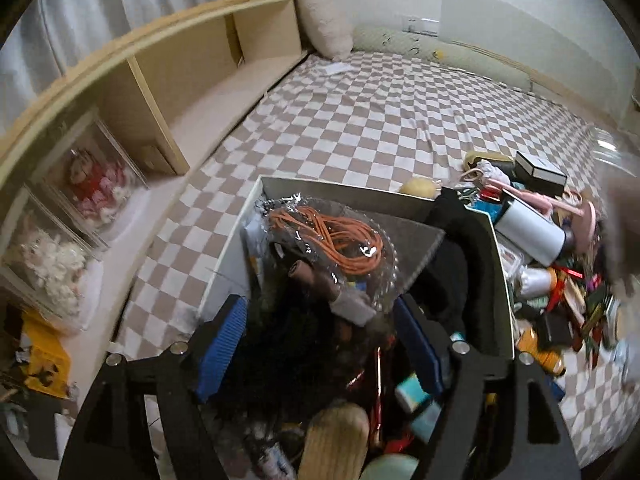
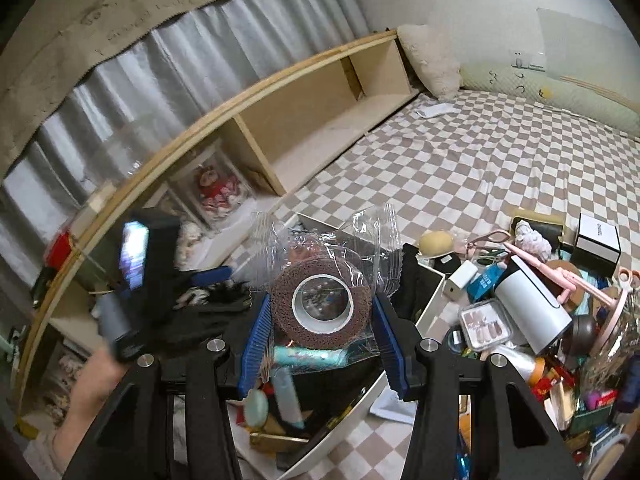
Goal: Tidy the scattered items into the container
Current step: 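Lower both grippers into the white box and open them to release the bags, then raise both open grippers out of the white box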
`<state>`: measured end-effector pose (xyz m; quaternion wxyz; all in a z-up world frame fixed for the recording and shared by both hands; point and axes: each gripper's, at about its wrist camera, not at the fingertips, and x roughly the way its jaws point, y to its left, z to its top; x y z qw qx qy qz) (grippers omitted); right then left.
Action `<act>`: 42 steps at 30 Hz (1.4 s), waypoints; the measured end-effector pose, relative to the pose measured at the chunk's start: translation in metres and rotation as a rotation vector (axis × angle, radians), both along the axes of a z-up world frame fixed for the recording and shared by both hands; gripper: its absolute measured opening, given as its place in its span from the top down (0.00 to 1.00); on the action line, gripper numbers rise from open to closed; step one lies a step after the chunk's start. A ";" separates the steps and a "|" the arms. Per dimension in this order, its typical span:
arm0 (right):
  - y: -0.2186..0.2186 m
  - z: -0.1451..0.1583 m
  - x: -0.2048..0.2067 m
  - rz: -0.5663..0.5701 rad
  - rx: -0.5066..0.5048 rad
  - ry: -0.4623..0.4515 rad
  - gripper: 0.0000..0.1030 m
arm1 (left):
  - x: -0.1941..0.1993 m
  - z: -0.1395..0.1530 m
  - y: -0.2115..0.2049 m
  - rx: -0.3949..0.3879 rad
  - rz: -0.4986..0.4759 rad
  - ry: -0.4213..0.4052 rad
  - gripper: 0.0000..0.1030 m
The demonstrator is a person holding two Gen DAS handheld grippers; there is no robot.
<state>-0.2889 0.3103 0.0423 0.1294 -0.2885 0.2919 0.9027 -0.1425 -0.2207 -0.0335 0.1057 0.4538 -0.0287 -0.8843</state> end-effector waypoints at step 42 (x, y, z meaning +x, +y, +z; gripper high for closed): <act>-0.022 -0.034 -0.087 0.106 -0.080 -0.254 0.00 | 0.070 -0.005 0.038 -0.108 -0.128 0.007 0.16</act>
